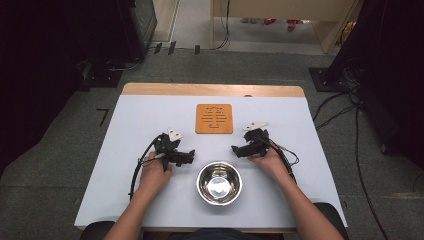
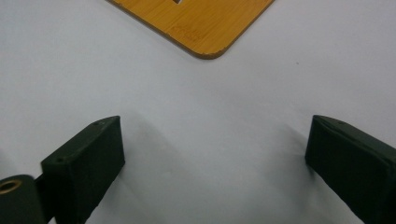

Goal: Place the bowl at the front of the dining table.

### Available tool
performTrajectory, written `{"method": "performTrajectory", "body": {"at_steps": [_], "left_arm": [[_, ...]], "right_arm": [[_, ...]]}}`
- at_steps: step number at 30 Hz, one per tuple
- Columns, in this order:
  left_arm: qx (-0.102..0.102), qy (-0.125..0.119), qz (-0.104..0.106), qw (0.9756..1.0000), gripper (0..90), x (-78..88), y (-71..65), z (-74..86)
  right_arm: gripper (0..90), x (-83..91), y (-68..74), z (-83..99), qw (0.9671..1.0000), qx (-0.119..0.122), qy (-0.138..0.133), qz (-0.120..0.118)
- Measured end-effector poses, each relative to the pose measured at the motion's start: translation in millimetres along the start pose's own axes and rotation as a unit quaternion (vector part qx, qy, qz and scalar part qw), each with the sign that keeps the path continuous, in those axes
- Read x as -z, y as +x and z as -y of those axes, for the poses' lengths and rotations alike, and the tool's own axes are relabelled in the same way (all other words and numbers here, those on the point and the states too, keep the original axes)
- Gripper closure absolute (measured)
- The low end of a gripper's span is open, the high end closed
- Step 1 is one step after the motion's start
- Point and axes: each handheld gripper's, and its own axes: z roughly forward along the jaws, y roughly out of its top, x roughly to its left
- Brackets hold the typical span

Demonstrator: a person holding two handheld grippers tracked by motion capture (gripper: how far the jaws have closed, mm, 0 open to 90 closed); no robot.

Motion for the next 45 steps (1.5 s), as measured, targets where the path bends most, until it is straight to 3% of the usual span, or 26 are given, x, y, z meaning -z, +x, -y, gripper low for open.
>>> {"method": "performTrajectory", "body": {"at_steps": [4,8,16,20,26,33,45], "left_arm": [[0.0,0.0,0.0,1.0,0.0,0.0,0.0,0.0],[0.0,0.0,0.0,1.0,0.0,0.0,0.0,0.0],[0.0,0.0,0.0,1.0,0.0,0.0,0.0,0.0],[0.0,0.0,0.0,1.0,0.0,0.0,0.0,0.0],[0.0,0.0,0.0,1.0,0.0,0.0,0.0,0.0],[0.0,0.0,0.0,1.0,0.0,0.1,0.1,0.0],[0.0,0.0,0.0,1.0,0.0,0.1,0.1,0.0]], "right_arm": [[14.6,2.8,-0.8,-1.2,0.9999,-0.009,0.002,0.006],[14.9,5.6,-3.3,-2.2,0.9995,-0.03,0.005,-0.012],[16.0,7.2,1.3,-4.1,0.9989,-0.034,0.012,-0.029],[22.9,8.7,2.4,-5.8,0.9977,-0.043,0.013,-0.052],[24.6,10.8,4.9,-8.0,0.9975,-0.035,0.012,-0.061],[28.7,14.3,6.6,-10.1,0.9955,-0.045,0.01,-0.083],[33.9,21.0,10.0,-12.4,0.9938,-0.049,0.002,-0.1]]}}
